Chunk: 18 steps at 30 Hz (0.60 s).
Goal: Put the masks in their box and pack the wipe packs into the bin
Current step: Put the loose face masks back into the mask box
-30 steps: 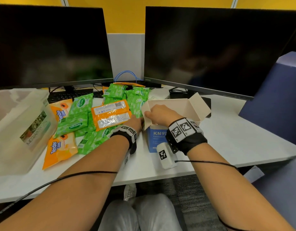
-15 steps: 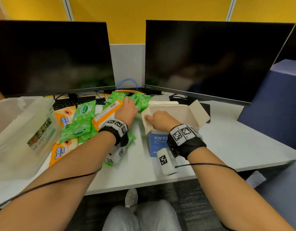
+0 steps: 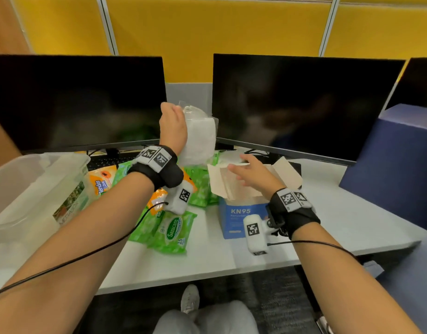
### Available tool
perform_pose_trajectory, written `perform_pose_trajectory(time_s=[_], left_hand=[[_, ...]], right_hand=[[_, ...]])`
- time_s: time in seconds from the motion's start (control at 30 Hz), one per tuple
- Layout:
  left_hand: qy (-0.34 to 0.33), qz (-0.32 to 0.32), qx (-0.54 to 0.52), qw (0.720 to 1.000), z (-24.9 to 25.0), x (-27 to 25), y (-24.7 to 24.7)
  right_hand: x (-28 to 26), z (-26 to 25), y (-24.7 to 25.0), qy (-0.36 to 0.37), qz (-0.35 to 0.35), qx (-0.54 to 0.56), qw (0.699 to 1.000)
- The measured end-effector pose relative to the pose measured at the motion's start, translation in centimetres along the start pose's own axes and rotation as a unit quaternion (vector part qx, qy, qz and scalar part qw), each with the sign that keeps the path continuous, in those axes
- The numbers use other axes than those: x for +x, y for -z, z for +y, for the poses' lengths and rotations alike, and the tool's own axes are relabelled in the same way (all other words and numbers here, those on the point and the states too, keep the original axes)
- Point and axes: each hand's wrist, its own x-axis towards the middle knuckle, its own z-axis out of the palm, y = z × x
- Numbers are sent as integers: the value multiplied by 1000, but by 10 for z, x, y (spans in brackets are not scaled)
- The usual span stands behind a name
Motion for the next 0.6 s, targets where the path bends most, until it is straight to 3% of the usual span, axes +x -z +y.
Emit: perform_pose_trajectory(time_s=[0.17, 0.37, 0.5, 0.6], left_hand=[[31, 74, -74, 994, 13, -14, -7], [29, 216, -174, 960, 30, -30, -5], [85, 191, -242, 948, 40, -30, -13], [160, 163, -276, 933, 40, -38, -25]], right_hand=[[-11, -10, 0, 20, -32, 99, 994], [-17, -19, -2, -12, -72, 159, 985], [-17, -22, -2, -30, -115, 246, 962], [-19, -21, -1, -15, -103, 340, 935]])
